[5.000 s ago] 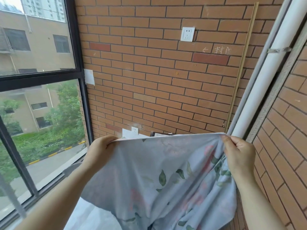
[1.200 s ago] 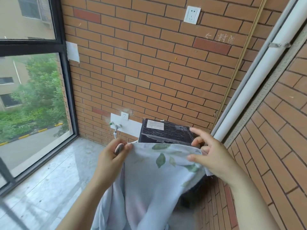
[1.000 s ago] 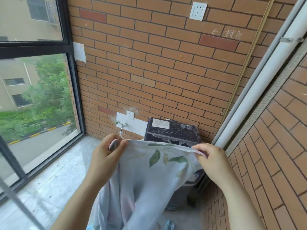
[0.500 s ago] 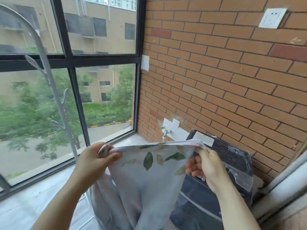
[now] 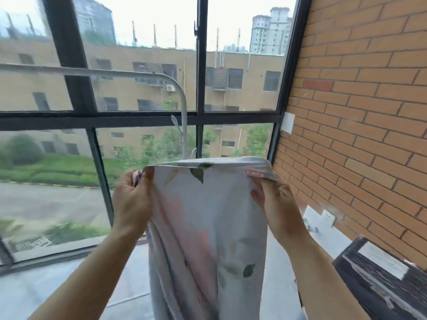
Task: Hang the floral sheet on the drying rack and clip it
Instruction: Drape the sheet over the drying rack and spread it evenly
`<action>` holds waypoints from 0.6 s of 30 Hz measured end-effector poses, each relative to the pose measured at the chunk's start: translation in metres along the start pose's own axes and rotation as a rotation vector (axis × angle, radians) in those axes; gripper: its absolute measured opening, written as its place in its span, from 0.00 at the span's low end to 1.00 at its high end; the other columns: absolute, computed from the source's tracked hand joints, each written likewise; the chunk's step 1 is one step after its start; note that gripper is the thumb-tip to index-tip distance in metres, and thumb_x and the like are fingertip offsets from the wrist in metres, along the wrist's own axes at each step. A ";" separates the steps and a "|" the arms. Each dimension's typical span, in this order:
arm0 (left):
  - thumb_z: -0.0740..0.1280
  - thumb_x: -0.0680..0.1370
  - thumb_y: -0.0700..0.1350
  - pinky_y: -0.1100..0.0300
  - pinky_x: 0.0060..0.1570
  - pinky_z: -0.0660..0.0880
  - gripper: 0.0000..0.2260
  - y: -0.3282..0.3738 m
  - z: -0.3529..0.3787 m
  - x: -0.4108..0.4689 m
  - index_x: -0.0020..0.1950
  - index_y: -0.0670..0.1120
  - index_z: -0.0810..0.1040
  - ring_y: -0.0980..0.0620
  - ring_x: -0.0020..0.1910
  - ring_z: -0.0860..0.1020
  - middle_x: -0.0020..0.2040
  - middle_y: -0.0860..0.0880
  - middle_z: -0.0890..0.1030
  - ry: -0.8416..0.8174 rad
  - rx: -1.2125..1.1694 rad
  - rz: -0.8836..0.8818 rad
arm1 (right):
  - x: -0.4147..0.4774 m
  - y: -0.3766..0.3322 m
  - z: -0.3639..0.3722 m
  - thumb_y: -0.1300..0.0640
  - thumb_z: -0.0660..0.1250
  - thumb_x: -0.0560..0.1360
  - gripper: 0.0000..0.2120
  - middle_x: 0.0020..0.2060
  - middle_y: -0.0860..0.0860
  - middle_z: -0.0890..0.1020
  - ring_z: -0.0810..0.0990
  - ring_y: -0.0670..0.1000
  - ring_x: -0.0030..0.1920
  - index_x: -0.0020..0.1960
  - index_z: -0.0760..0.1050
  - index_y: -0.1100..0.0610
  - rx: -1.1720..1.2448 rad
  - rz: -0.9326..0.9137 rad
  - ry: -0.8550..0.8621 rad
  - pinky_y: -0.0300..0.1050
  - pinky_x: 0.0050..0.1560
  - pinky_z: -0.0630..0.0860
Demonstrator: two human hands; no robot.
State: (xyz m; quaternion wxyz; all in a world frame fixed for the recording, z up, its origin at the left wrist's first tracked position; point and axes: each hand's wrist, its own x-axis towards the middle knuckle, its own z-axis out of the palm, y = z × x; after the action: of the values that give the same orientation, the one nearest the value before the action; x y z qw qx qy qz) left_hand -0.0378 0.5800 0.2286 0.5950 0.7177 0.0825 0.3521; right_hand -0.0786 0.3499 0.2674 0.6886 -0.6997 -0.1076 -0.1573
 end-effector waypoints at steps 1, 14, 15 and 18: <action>0.65 0.78 0.53 0.54 0.32 0.61 0.15 0.012 -0.007 0.017 0.39 0.44 0.68 0.52 0.31 0.61 0.32 0.49 0.64 0.023 -0.048 0.027 | 0.011 -0.011 0.011 0.46 0.57 0.80 0.16 0.57 0.65 0.78 0.73 0.67 0.62 0.44 0.81 0.31 0.005 -0.055 -0.028 0.68 0.66 0.67; 0.68 0.76 0.52 0.55 0.37 0.63 0.17 0.101 -0.148 0.210 0.37 0.40 0.68 0.51 0.34 0.63 0.32 0.49 0.65 0.255 -0.300 0.324 | 0.121 -0.082 0.212 0.52 0.55 0.80 0.17 0.67 0.43 0.73 0.67 0.45 0.71 0.65 0.75 0.44 -0.069 -0.724 -0.099 0.46 0.73 0.63; 0.68 0.76 0.51 0.56 0.37 0.63 0.17 0.105 -0.159 0.223 0.37 0.41 0.67 0.51 0.34 0.64 0.32 0.49 0.65 0.274 -0.283 0.340 | 0.128 -0.085 0.229 0.51 0.55 0.80 0.18 0.67 0.41 0.73 0.67 0.44 0.71 0.66 0.75 0.46 -0.108 -0.776 -0.080 0.40 0.71 0.62; 0.68 0.76 0.51 0.56 0.38 0.63 0.16 0.110 -0.184 0.256 0.36 0.44 0.67 0.53 0.35 0.64 0.32 0.52 0.64 0.285 -0.284 0.401 | 0.149 -0.087 0.273 0.47 0.53 0.79 0.20 0.60 0.29 0.70 0.69 0.42 0.67 0.68 0.71 0.40 -0.181 -0.847 -0.016 0.30 0.62 0.63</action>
State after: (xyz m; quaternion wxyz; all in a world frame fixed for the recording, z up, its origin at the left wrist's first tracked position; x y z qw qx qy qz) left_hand 0.0067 0.8337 0.4417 0.5905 0.5724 -0.0284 0.5683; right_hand 0.0471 0.6144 0.4027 0.4984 -0.6524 -0.3764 -0.4293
